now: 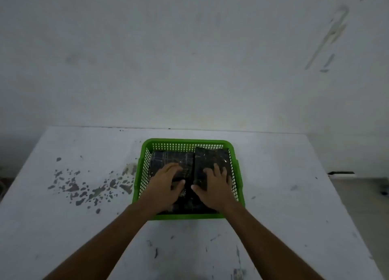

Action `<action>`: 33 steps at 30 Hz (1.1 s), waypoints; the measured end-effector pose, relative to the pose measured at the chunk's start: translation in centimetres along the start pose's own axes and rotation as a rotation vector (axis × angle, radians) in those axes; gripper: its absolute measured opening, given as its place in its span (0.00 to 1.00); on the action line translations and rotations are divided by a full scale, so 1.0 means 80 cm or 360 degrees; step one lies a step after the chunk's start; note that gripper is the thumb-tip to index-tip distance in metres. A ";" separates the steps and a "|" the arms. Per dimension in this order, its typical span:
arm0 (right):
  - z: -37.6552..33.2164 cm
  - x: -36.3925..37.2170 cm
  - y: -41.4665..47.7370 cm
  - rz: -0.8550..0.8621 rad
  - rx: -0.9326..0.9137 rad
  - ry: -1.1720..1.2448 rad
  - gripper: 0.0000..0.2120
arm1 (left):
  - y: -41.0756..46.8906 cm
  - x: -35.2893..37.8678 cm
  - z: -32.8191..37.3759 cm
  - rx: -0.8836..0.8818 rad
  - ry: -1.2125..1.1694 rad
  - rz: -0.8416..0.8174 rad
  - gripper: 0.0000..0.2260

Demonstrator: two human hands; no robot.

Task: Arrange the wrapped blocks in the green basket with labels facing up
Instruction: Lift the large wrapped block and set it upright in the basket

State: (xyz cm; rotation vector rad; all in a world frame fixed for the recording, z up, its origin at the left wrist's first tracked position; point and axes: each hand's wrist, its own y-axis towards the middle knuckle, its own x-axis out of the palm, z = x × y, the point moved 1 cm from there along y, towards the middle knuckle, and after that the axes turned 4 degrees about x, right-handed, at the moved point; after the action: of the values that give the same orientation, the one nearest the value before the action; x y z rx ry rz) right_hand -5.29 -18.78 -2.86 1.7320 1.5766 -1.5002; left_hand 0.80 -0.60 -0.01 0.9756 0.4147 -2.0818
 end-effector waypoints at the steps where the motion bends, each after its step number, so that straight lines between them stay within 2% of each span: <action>1: 0.000 0.008 0.003 -0.0005 0.0025 -0.0030 0.38 | 0.001 0.004 -0.003 -0.0031 -0.0017 -0.0002 0.18; 6: -0.009 0.040 0.017 0.0072 0.0172 -0.0097 0.35 | 0.004 0.021 -0.013 -0.0110 -0.0064 -0.0057 0.16; 12: -0.010 0.047 0.024 0.0123 0.0262 0.0012 0.24 | 0.015 0.036 -0.020 -0.0186 -0.0113 -0.0082 0.16; 14: -0.007 0.046 0.020 0.0191 0.0242 0.0179 0.21 | 0.020 0.040 -0.020 -0.0208 -0.0143 -0.0099 0.16; 18: 0.000 0.035 0.003 0.0496 0.0220 0.0733 0.18 | 0.025 0.049 -0.021 -0.0197 -0.0097 -0.0115 0.17; 21: 0.009 0.018 -0.003 0.0650 0.0293 0.0904 0.18 | 0.028 0.054 -0.020 -0.0202 0.0005 -0.0173 0.18; 27: 0.033 -0.006 -0.007 0.0654 0.0511 0.1204 0.20 | 0.039 0.071 -0.008 -0.0288 -0.0255 -0.0195 0.17; 31: 0.038 -0.009 -0.006 0.0648 0.0528 0.1770 0.14 | 0.047 0.080 -0.001 -0.0635 -0.0609 -0.0260 0.19; 33: 0.039 -0.011 -0.003 0.0613 0.0485 0.1775 0.13 | 0.052 0.083 0.000 -0.0731 -0.0704 -0.0310 0.21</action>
State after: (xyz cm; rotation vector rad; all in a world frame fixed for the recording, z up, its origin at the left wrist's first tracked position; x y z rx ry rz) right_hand -6.76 -21.66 -3.18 3.1274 1.2565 -0.5569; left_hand 1.34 -6.68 -4.96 0.2040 0.7305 -2.1582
